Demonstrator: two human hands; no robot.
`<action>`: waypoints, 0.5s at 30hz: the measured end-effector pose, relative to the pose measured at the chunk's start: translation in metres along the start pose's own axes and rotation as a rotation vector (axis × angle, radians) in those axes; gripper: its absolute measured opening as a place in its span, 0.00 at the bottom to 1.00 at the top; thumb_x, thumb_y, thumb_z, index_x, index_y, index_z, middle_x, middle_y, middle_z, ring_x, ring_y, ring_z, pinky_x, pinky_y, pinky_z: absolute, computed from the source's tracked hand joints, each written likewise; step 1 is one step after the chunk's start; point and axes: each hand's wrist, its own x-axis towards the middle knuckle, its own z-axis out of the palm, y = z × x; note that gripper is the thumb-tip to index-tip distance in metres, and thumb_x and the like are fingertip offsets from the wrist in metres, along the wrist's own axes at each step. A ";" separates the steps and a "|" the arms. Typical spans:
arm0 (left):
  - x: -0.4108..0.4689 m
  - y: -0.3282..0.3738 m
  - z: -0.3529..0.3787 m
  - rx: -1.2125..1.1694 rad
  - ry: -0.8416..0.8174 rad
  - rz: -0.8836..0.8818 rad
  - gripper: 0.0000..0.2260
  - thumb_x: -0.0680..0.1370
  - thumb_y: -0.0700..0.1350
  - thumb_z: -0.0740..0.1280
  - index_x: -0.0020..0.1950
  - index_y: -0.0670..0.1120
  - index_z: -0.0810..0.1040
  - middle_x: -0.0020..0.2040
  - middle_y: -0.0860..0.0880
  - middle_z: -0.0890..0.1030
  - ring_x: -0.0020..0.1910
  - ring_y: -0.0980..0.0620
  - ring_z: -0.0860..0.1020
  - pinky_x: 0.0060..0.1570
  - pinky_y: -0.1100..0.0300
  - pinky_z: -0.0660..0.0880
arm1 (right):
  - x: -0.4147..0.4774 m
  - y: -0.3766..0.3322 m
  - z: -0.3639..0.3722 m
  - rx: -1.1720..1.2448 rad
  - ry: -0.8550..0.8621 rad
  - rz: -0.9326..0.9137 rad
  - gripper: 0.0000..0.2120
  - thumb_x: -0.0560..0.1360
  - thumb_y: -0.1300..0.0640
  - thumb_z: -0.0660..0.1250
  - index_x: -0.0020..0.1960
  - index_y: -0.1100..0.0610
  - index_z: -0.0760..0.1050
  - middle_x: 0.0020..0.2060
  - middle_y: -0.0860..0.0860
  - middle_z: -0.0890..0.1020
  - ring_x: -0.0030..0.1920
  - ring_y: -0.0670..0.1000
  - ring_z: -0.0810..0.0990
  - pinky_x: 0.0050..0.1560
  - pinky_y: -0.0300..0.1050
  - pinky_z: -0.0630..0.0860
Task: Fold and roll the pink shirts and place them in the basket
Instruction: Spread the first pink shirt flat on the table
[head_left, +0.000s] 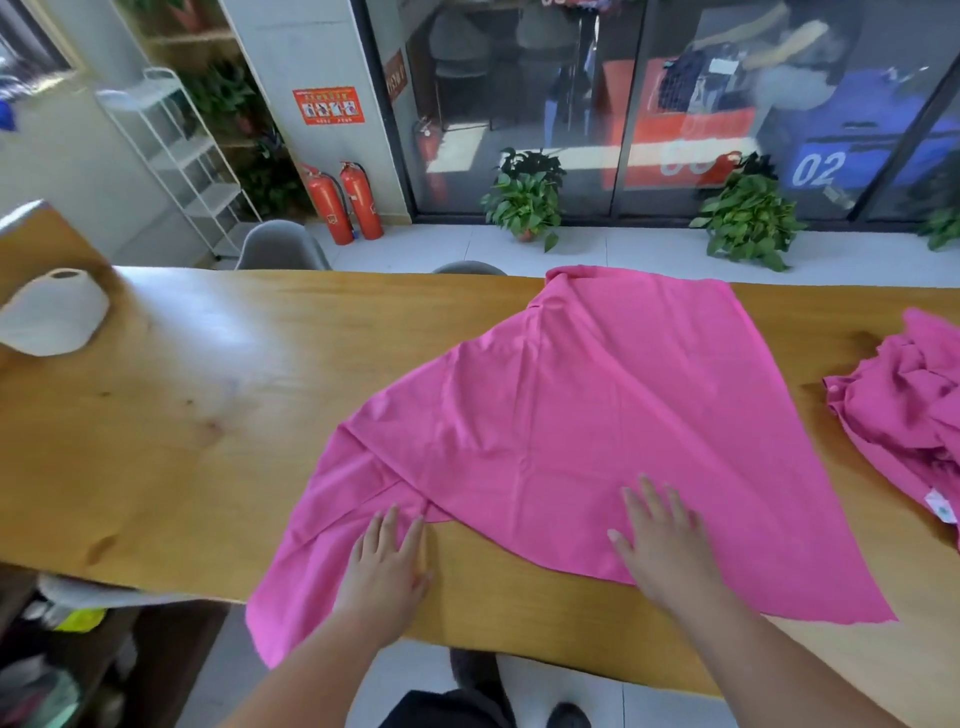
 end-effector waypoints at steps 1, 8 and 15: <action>-0.003 -0.010 0.003 -0.007 -0.015 -0.025 0.36 0.84 0.65 0.53 0.86 0.57 0.40 0.87 0.41 0.43 0.86 0.38 0.44 0.83 0.41 0.50 | 0.000 -0.022 0.000 -0.001 -0.025 -0.115 0.35 0.85 0.34 0.50 0.87 0.46 0.45 0.86 0.48 0.42 0.85 0.58 0.45 0.83 0.61 0.54; -0.009 -0.060 -0.009 0.007 -0.102 -0.052 0.38 0.84 0.69 0.51 0.87 0.55 0.39 0.86 0.43 0.39 0.85 0.42 0.41 0.82 0.43 0.43 | -0.006 -0.114 0.009 -0.051 -0.170 -0.242 0.39 0.83 0.30 0.50 0.86 0.45 0.41 0.86 0.46 0.43 0.85 0.55 0.44 0.82 0.63 0.56; 0.029 -0.157 -0.039 0.102 -0.156 -0.128 0.41 0.80 0.76 0.44 0.87 0.55 0.48 0.87 0.44 0.52 0.85 0.38 0.53 0.83 0.39 0.51 | 0.018 -0.136 0.003 -0.160 -0.044 0.075 0.38 0.81 0.27 0.46 0.81 0.50 0.59 0.77 0.54 0.65 0.73 0.62 0.69 0.65 0.62 0.76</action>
